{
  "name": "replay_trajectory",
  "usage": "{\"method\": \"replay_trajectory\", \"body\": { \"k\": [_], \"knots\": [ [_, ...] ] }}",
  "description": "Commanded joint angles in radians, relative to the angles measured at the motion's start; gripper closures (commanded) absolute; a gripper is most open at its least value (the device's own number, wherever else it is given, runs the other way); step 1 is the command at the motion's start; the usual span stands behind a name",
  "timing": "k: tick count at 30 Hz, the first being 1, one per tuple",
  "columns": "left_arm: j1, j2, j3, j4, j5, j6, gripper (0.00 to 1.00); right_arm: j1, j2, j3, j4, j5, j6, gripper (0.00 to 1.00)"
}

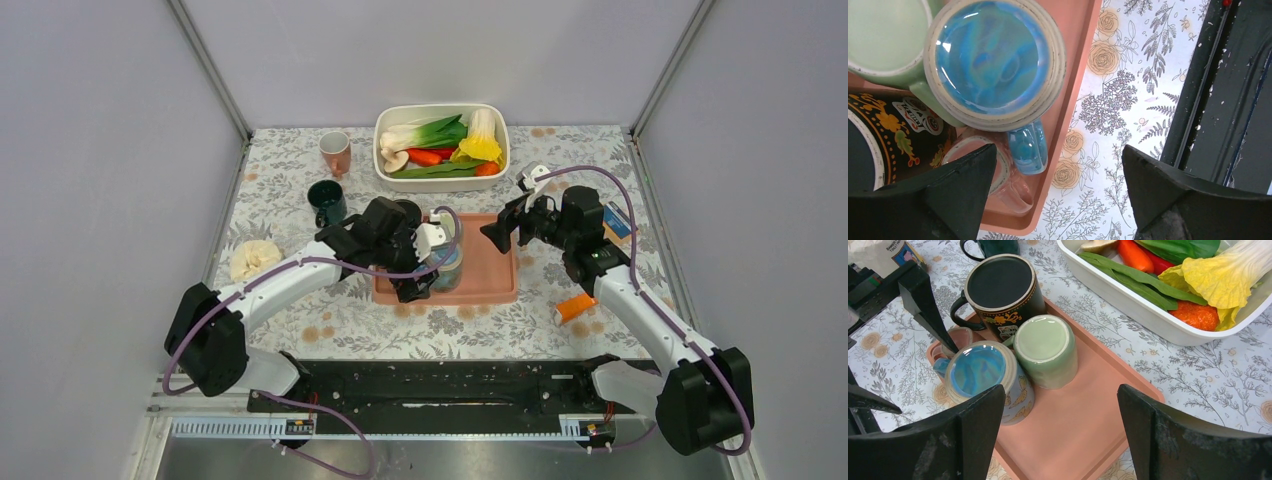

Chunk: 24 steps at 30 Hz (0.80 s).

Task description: Turn the mug right side up

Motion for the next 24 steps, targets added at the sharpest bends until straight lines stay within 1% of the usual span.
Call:
{"method": "replay_trajectory", "body": {
  "k": [1,4,6,13,16,19,22,24],
  "knots": [
    [-0.010,0.011,0.040,-0.005,0.005,0.006,0.03,-0.003,-0.032,0.002,0.039,0.022,-0.021,0.08],
    [-0.010,0.003,0.026,0.024,-0.070,-0.014,0.03,-0.005,-0.033,0.001,0.042,0.019,-0.019,0.07],
    [-0.010,-0.013,0.018,0.029,-0.066,-0.012,0.03,-0.005,-0.030,0.003,0.041,0.018,-0.018,0.08],
    [-0.011,-0.105,0.020,-0.010,0.081,0.023,0.02,-0.007,-0.038,0.001,0.041,0.019,-0.018,0.08],
    [-0.009,-0.095,0.035,-0.050,0.134,0.043,0.02,-0.009,-0.039,0.000,0.041,0.019,-0.018,0.08],
    [-0.011,-0.054,0.042,-0.063,0.149,0.043,0.02,-0.012,-0.040,0.001,0.041,0.019,-0.017,0.08],
    [-0.011,-0.031,0.060,-0.064,0.109,0.029,0.02,-0.016,-0.043,-0.002,0.041,0.018,-0.015,0.08],
    [-0.009,-0.037,0.063,-0.052,0.042,0.021,0.02,-0.020,-0.047,-0.005,0.042,0.014,-0.014,0.08]
  ]
}}
